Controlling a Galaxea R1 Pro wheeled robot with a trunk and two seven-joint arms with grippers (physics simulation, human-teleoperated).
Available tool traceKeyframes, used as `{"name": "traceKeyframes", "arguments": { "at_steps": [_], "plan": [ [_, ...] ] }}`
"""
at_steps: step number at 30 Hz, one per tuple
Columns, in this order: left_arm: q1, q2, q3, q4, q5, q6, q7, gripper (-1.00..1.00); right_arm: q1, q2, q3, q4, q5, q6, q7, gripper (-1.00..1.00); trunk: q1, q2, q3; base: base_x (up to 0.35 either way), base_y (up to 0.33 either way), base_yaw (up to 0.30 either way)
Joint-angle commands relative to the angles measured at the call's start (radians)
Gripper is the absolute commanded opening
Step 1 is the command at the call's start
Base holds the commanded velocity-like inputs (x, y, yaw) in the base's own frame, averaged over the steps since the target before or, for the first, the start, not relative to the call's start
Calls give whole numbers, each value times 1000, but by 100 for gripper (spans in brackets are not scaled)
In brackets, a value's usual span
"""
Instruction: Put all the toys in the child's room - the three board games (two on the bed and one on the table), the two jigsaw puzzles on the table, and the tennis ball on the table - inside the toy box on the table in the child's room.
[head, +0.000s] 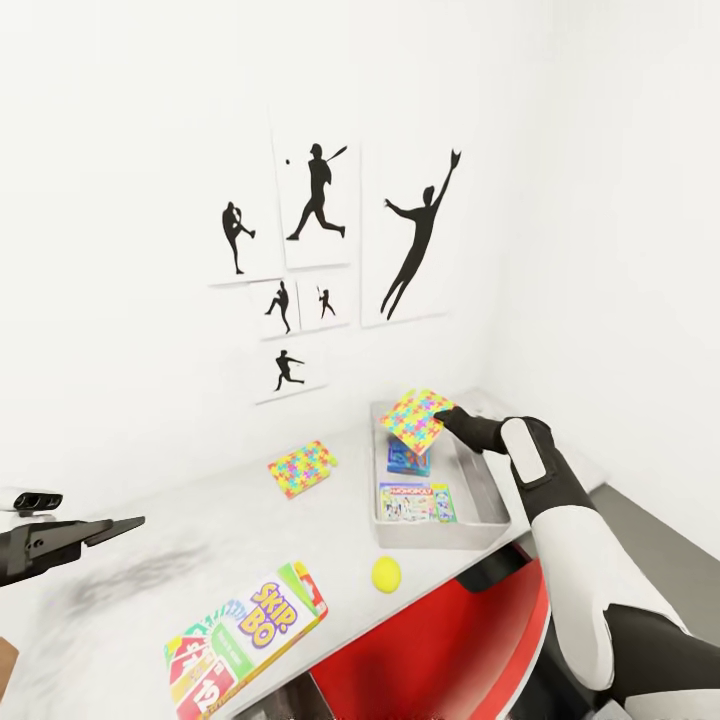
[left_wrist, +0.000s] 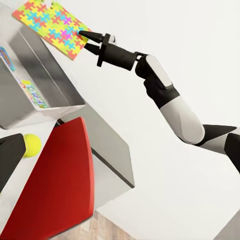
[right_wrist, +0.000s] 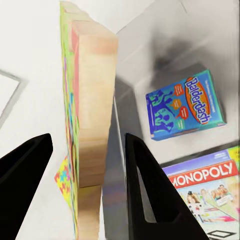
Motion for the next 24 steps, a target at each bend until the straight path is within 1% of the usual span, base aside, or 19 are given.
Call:
{"name": "traceKeyframes", "arguments": {
  "at_steps": [1,6,10,11,15,24],
  "plan": [
    [-1,0,0,0,0,11,-4,100,-1,1,-4,-1,-12,-2,-20,-100,1,-2,-4,0,0,0],
    [-1,0,0,0,0,11,-4,100,-1,5,-6,0,-13,-12,-47,-100,1,-2,-12,0,0,0],
    [-1,0,0,0,0,11,-4,100,-1,24,-8,0,-12,-14,-63,-100,1,-2,-19,0,0,0],
    [-1,0,0,0,0,11,-4,100,-1,32,-8,0,-12,-15,-76,-100,1,-2,-20,0,0,0],
    [-1,0,0,0,0,11,-4,100,-1,41,-9,0,-13,-34,-92,-100,1,-2,-27,0,0,0],
    [-1,0,0,0,0,11,-4,100,-1,47,-9,1,-13,-62,-100,-100,1,-2,-42,0,0,0]
  ]
}}
